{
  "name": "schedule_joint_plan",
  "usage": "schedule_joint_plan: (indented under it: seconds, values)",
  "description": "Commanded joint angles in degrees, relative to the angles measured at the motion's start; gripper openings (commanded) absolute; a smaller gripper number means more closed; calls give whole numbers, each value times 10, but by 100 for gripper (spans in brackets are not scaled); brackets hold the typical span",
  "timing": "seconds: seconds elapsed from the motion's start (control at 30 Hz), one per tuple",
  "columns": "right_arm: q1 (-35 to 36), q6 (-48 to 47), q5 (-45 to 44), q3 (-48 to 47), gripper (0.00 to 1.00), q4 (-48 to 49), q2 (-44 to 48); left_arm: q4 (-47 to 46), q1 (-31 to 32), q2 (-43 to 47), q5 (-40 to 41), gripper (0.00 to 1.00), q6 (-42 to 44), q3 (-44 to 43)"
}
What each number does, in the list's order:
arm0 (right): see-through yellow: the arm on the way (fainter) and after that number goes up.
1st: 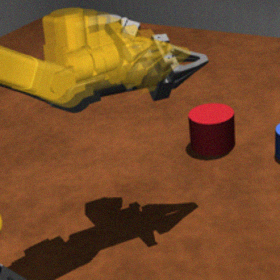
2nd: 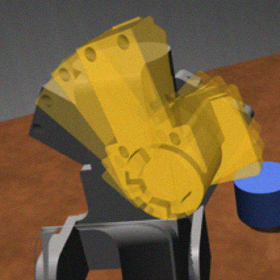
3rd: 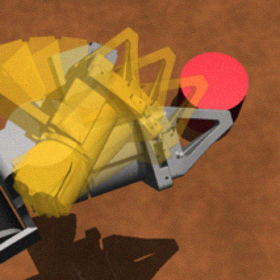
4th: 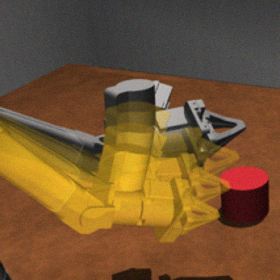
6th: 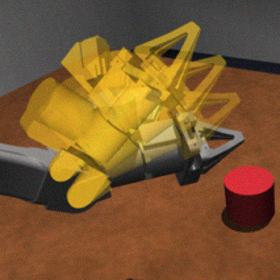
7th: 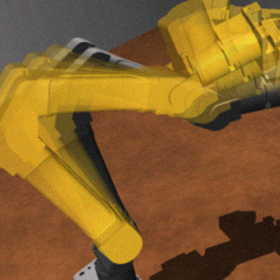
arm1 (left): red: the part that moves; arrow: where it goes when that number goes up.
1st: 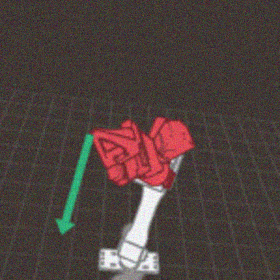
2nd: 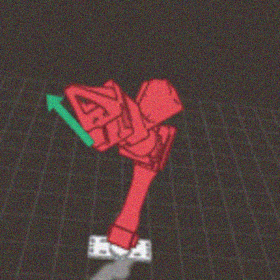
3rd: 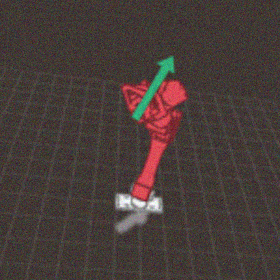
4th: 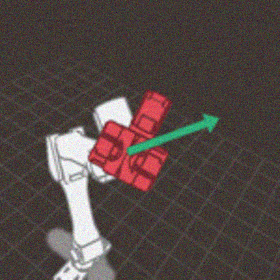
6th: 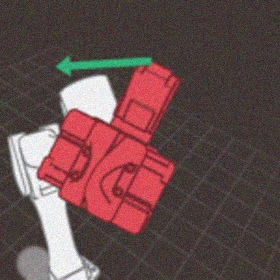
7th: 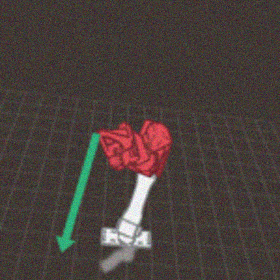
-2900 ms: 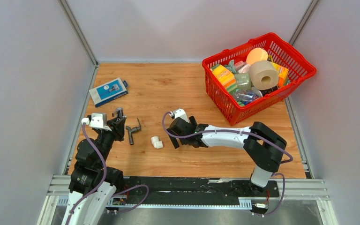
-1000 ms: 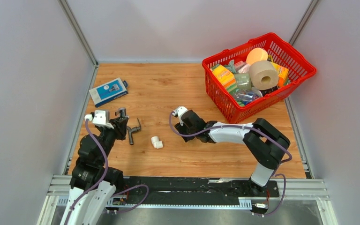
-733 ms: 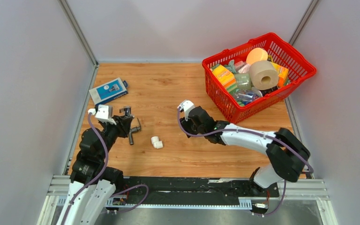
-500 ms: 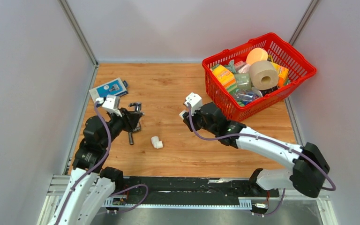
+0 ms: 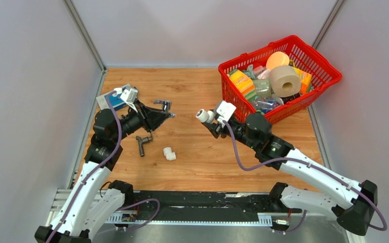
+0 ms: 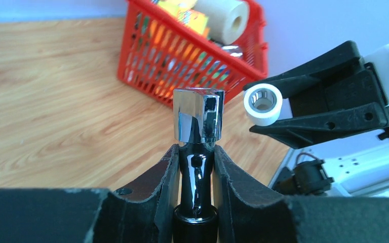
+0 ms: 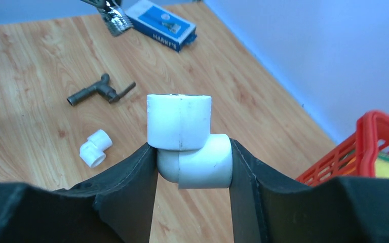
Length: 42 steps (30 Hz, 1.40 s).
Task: Install the water faucets
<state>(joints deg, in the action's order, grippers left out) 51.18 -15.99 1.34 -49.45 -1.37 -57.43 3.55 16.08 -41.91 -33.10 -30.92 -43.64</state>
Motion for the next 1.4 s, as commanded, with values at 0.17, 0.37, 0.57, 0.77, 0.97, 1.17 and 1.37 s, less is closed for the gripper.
schedule_joint_plan:
  seconds: [0.17,0.37,0.57,0.77,0.97,1.17,1.37]
  values:
    - [21,-213,104,64,0,160,34,-176,-1,-19,-131,0,-109,-13]
    - [42,-322,56,57,0,197,0,-89,17,-41,-166,0,-47,-74]
    - [67,-381,-10,78,0,257,-14,-121,41,-43,-137,0,-55,-56]
    - [97,-411,-64,103,0,317,-25,-162,68,-47,-108,0,-66,-37]
    - [117,-421,-93,136,0,384,-24,-168,88,-53,-79,0,-75,-30]
    - [131,-425,-115,146,0,399,-14,-149,99,-49,-50,0,-78,-18]
    - [139,-431,-129,167,0,440,-5,-145,111,-41,-33,0,-97,-12]
